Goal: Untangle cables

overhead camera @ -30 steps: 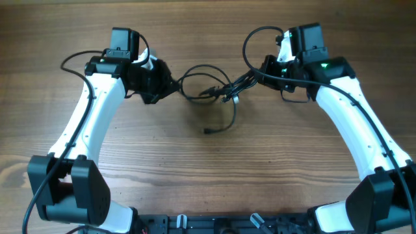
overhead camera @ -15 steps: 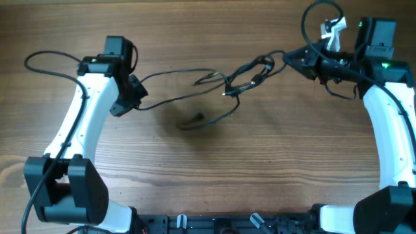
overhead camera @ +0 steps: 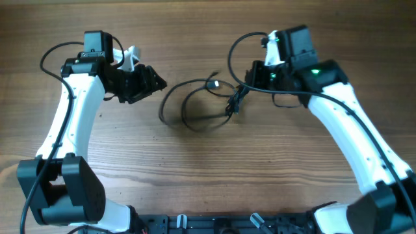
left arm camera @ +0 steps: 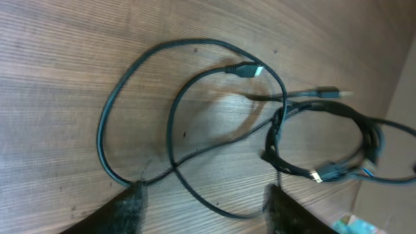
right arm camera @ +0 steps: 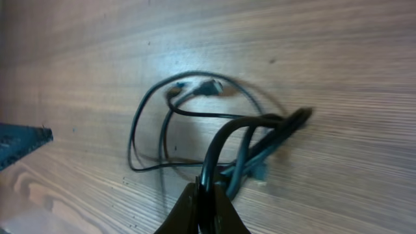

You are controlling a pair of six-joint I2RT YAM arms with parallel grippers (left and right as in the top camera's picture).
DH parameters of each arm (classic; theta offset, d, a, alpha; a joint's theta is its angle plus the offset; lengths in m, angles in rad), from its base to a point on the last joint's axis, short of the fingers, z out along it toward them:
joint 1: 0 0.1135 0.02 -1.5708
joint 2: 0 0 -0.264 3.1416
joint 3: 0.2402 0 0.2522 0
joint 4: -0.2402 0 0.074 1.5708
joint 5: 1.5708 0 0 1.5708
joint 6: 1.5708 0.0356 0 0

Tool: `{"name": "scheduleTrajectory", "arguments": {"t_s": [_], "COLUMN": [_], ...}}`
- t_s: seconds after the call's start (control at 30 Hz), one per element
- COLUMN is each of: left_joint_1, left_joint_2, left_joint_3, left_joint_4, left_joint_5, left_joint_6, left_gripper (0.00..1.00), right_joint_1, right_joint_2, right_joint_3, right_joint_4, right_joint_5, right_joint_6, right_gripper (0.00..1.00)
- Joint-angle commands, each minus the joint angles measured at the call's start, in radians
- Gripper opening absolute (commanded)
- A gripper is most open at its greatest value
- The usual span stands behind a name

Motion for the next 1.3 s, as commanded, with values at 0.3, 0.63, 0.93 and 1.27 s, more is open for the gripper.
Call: {"name": "scheduleTrajectory", "arguments": {"t_s": [0.3,0.63,0.93,1.27], "left_joint_1": [-0.129,-0.417,-0.456,-0.453], "left_joint_2": [-0.014,0.019,0.169,0.282], "left_joint_3": [0.003,0.000,-0.001,-0.001], "left_joint_4": [0.068,0.150,0.204,0.371], "left_joint_5": [0.042,-0.275,-0.461,-0.626], "left_joint_6": [0.031,-0.241,-0.375,-0.397], "left_gripper": [0.97,0.58,0.42,0.27], "right_joint_1": [-0.002,-0.223,-0.223,-0.223], "right_joint_2": [0.111,0.108,0.108,0.108], "right_joint_3": [0.090,0.177,0.176,0.174], "right_joint_4": [0.087,-0.084,-0.090,-0.084], "right_joint_5": [-0.057,-0.056,-0.056,-0.041], "right_joint_6": [0.027,-0.025,-0.052,-0.052], "right_gripper": [0.67,0.70,0.72,0.73]}}
